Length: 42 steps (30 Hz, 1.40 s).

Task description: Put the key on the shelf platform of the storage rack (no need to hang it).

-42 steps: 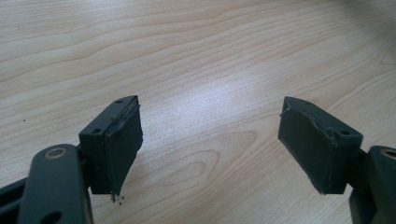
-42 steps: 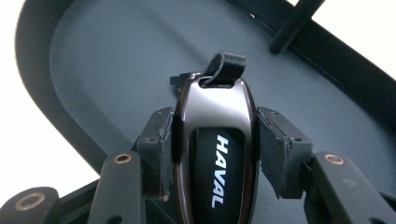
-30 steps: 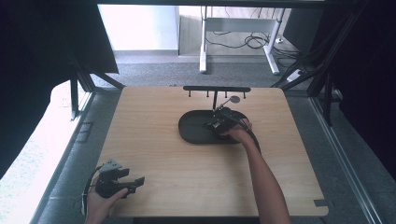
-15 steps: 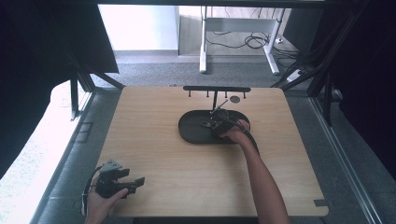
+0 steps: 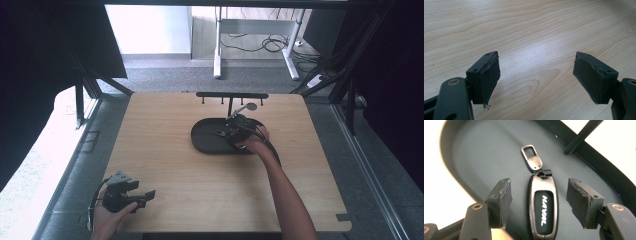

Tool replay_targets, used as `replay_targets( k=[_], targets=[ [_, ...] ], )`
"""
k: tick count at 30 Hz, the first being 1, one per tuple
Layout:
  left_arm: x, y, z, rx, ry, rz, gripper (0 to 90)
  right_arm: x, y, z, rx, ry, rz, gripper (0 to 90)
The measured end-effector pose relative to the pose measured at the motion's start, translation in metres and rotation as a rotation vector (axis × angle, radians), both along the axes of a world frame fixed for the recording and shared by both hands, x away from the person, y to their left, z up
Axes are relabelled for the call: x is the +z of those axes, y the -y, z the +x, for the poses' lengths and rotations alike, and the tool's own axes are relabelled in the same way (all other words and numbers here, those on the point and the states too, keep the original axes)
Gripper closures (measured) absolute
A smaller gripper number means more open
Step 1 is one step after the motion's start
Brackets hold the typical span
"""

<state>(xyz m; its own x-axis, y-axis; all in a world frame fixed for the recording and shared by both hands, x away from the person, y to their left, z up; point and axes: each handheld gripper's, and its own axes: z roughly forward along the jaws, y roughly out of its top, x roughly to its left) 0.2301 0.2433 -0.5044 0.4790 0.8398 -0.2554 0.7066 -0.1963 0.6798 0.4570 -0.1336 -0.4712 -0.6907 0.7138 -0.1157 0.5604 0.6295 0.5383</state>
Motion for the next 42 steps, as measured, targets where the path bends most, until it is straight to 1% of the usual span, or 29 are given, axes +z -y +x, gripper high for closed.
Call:
replay_targets(
  k=[1,4,5,6,7,9,12,13,15,16,17,18,19,21,22,25,28,29,30,31,32,33,35,37,38,40,41,42],
  targets=[
    [0.000,0.000,0.000,0.003,0.001,-0.001,21.8,0.005,0.003,-0.009,0.017,0.011,0.024,37.2],
    [0.000,0.001,0.000,0.000,0.001,0.000,21.7,0.010,0.009,-0.023,0.032,0.019,0.049,37.3],
    [0.000,0.001,0.000,-0.002,0.000,0.003,21.7,0.010,0.009,-0.023,0.032,0.019,0.049,37.3],
    [0.000,0.003,0.000,-0.007,-0.002,0.003,21.7,0.011,0.015,-0.035,0.033,0.017,0.080,37.3],
    [0.000,0.003,0.000,-0.007,-0.002,0.003,21.7,0.011,0.015,-0.035,0.033,0.017,0.080,37.3],
    [0.000,0.004,0.000,-0.008,0.000,0.004,21.7,0.011,0.020,-0.045,0.036,0.015,0.095,37.5],
    [0.001,0.004,-0.001,-0.009,-0.001,0.002,21.7,0.009,0.026,-0.061,0.050,0.015,0.113,37.6],
    [0.001,0.004,-0.001,-0.009,0.001,0.003,21.7,0.007,0.028,-0.067,0.061,0.022,0.114,37.7],
    [0.001,0.003,-0.001,-0.008,0.002,0.002,21.7,0.004,0.033,-0.079,0.070,0.017,0.131,37.8],
    [0.002,0.003,-0.001,-0.007,0.002,0.001,21.7,0.000,0.039,-0.091,0.078,0.016,0.144,38.1],
    [0.002,0.003,-0.001,-0.006,0.003,0.001,21.7,0.000,0.039,-0.091,0.078,0.016,0.144,38.1],
    [0.002,0.003,-0.001,-0.004,0.002,0.000,21.7,-0.001,0.041,-0.096,0.081,0.015,0.151,38.1],
    [0.002,0.003,-0.001,-0.005,0.002,0.001,21.7,-0.005,0.048,-0.109,0.080,0.014,0.160,38.2],
    [0.001,0.004,-0.001,-0.006,0.000,0.003,21.6,-0.009,0.053,-0.120,0.083,0.007,0.176,38.2],
    [0.001,0.004,-0.001,-0.006,0.000,0.003,21.6,-0.009,0.053,-0.120,0.083,0.007,0.176,38.2],
    [0.001,0.005,-0.001,-0.003,-0.001,0.003,21.6,-0.015,0.059,-0.133,0.086,0.003,0.184,38.3],
    [0.001,0.005,-0.001,-0.004,0.000,0.003,21.6,-0.022,0.063,-0.140,0.086,-0.002,0.193,38.0],
    [0.002,0.005,-0.001,-0.008,-0.002,-0.006,21.6,-0.024,0.065,-0.141,0.085,0.000,0.202,38.1],
    [0.002,0.004,-0.001,-0.011,-0.003,-0.016,21.6,-0.029,0.066,-0.142,0.080,-0.015,0.204,36.8],
    [0.002,0.004,-0.001,-0.011,-0.002,-0.019,21.6,-0.029,0.066,-0.142,0.080,-0.015,0.204,36.8],
    [0.002,0.004,-0.001,-0.011,-0.002,-0.020,21.7,-0.031,0.068,-0.142,0.073,-0.008,0.214,37.2],
    [0.002,0.003,-0.001,-0.010,-0.001,-0.020,21.7,-0.031,0.068,-0.142,0.073,-0.008,0.214,37.2],
    [0.002,0.003,-0.001,-0.009,-0.001,-0.019,21.7,-0.031,0.071,-0.142,0.066,0.001,0.248,37.3],
    [0.002,0.003,-0.001,-0.010,-0.002,-0.019,21.7,-0.030,0.073,-0.143,0.062,0.023,0.242,36.4],
    [0.002,0.003,-0.001,-0.012,-0.002,-0.019,21.7,-0.030,0.076,-0.144,0.047,0.031,0.247,34.8],
    [0.002,0.004,-0.001,-0.013,-0.002,-0.018,21.6,-0.031,0.078,-0.144,0.042,0.031,0.249,34.2],
    [0.002,0.004,-0.001,-0.014,-0.003,-0.018,21.7,-0.032,0.080,-0.144,0.033,0.034,0.241,33.2],
    [0.002,0.004,-0.001,-0.017,-0.004,-0.018,21.6,-0.035,0.085,-0.144,0.011,0.042,0.229,31.4]
  ],
)
